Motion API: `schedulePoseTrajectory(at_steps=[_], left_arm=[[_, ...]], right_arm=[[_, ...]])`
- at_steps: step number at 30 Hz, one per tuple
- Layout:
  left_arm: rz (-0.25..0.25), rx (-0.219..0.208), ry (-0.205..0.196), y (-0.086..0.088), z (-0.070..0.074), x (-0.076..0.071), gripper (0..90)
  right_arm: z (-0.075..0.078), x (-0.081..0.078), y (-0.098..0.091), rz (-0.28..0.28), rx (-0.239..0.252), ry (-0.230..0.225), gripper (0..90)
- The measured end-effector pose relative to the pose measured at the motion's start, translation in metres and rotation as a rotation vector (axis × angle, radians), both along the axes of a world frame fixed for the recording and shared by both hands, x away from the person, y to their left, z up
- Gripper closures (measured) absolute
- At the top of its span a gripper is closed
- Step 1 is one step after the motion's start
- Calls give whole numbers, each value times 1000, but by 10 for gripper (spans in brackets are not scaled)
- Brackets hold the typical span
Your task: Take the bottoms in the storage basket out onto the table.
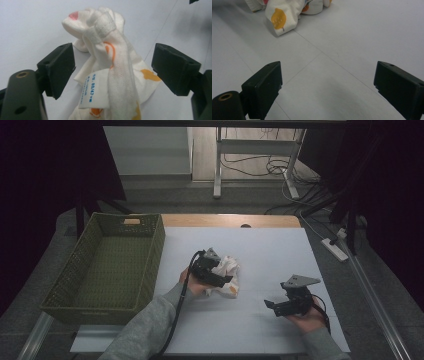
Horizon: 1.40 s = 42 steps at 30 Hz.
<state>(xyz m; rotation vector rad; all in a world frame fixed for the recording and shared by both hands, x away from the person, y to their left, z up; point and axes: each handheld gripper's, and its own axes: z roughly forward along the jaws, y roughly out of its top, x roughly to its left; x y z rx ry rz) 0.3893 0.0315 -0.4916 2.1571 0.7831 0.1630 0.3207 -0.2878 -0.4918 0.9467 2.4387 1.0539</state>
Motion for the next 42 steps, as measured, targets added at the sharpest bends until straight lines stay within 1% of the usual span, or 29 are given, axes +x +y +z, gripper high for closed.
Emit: schedulePoseTrajectory(at_steps=[4, 7, 13, 16, 18, 20, 23, 25, 33, 35, 38, 42], left_arm=[[7, -27, 12, 4, 6, -1, 170], [10, -47, 4, 7, 11, -2, 168], [20, -63, 13, 15, 19, -4, 161], [21, -66, 21, 20, 26, -9, 150], [26, -57, 12, 25, 32, -15, 143], [33, -52, -8, 32, 40, -24, 142], [47, -71, -30, 44, 50, -35, 141], [52, -90, -35, 51, 55, -41, 141], [59, -87, -55, 65, 63, -55, 139], [63, -76, -59, 68, 64, -57, 137], [72, -71, -58, 74, 65, -62, 135], [91, -58, -61, 87, 68, -72, 133]], right_arm=[[0, 1, -1, -1, 7, -3, 84], [0, 2, -2, -3, 17, -1, 83], [0, 3, -2, 3, 28, -1, 85], [1, 3, -4, -2, 50, 2, 85], [2, 3, -4, -4, 49, 1, 85], [2, 2, -3, 1, 44, -1, 85], [2, 2, -3, 3, 42, -5, 85], [3, 2, -4, 0, 49, -8, 85], [3, 2, -2, 3, 37, -11, 85], [3, 1, -2, 2, 36, -11, 85], [3, 1, -2, 3, 33, -12, 85], [4, 0, -2, 1, 34, -13, 85]])
